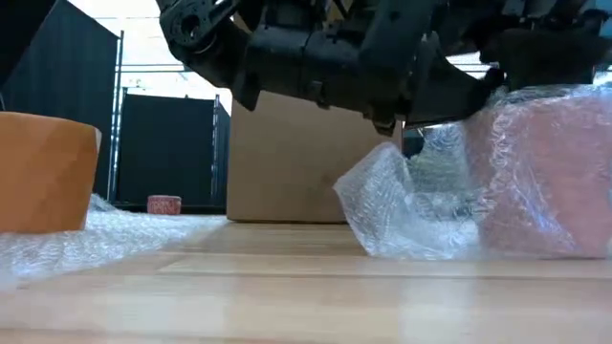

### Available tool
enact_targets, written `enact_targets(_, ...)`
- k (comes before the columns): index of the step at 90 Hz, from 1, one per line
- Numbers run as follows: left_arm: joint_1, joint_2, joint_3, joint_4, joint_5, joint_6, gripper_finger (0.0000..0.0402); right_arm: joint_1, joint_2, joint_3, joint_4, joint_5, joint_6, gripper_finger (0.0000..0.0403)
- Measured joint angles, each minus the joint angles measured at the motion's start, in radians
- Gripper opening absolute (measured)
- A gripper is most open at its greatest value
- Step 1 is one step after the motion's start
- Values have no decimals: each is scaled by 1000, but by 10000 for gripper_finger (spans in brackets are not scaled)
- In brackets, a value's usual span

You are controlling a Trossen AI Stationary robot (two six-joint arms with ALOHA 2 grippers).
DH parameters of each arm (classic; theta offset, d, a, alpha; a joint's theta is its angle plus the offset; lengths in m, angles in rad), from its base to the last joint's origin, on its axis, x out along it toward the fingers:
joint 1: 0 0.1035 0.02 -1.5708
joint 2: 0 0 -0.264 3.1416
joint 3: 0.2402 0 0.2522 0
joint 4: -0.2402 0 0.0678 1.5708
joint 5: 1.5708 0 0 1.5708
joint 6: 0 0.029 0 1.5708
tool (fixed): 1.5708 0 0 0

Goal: Wrap mug
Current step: Wrap the pink cup with bubble wrap

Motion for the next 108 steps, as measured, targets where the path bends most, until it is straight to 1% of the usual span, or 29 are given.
enact_targets(25,0,0,-1,1,0,0,0,0,0,103,-141,3,-12,130)
enact_targets(50,0,0,-2,1,0,0,0,0,-2,192,-235,11,-14,130)
enact_targets(63,-1,0,-2,1,0,0,0,-1,-2,271,-336,11,-16,130)
enact_targets(79,-1,0,-2,1,0,0,0,3,-5,354,-505,13,9,130)
enact_targets(86,-1,0,-2,2,0,0,0,19,-11,360,-573,46,49,130)
enact_targets(94,-1,0,-3,4,0,-1,0,54,-16,360,-649,126,96,137)
enact_targets(100,-1,0,-3,4,0,-3,0,78,-17,347,-677,190,155,150)
enact_targets(108,-1,0,-3,5,6,-4,0,92,-22,307,-682,217,218,176)
